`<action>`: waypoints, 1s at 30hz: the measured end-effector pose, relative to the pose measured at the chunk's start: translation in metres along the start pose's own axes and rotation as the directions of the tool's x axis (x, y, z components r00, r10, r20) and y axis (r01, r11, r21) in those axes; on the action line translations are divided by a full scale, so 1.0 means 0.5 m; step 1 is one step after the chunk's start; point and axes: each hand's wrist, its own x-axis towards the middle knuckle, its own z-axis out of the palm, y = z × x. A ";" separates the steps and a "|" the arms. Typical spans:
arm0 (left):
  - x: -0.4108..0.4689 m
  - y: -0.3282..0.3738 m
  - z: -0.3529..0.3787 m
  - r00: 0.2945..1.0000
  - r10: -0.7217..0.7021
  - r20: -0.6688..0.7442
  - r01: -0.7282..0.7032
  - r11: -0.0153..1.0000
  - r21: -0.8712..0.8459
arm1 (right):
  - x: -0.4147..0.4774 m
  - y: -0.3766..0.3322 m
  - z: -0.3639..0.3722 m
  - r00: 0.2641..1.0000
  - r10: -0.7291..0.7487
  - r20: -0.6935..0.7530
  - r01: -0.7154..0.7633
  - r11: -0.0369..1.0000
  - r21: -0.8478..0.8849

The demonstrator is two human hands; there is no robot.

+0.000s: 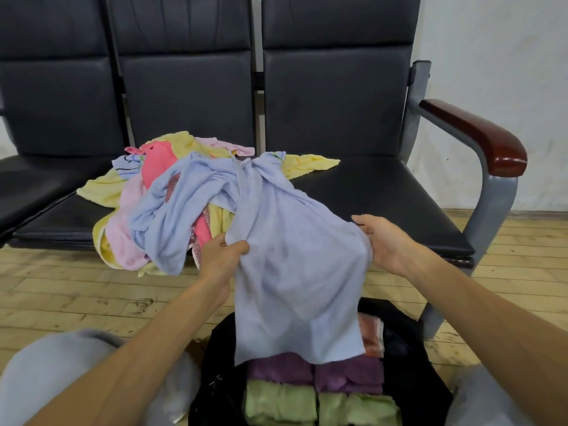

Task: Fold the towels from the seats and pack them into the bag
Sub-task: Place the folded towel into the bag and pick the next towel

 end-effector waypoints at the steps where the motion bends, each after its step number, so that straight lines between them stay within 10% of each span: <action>1: 0.002 0.003 -0.003 1.000 -0.017 0.002 0.018 1.000 -0.008 | -0.001 0.000 -0.001 1.000 0.017 0.020 -0.015 0.996 -0.084; 4: 0.008 0.011 -0.016 0.990 -0.119 0.071 0.125 0.989 -0.078 | -0.008 -0.004 0.006 0.998 0.036 0.048 -0.019 0.949 -0.316; 9: 0.013 0.014 -0.034 0.969 -0.162 0.185 0.183 0.978 -0.104 | -0.004 -0.015 0.010 0.998 -0.051 0.041 0.059 0.972 -0.229; 21: 0.037 0.075 -0.094 0.980 0.195 -0.031 -0.196 0.978 -0.071 | -0.010 -0.048 -0.060 0.879 -0.349 -0.326 0.346 0.936 -0.068; 30: 0.041 0.077 -0.075 0.943 0.315 -0.104 -0.317 0.948 -0.002 | -0.045 -0.071 -0.071 0.813 -0.513 -0.274 0.450 0.854 -0.263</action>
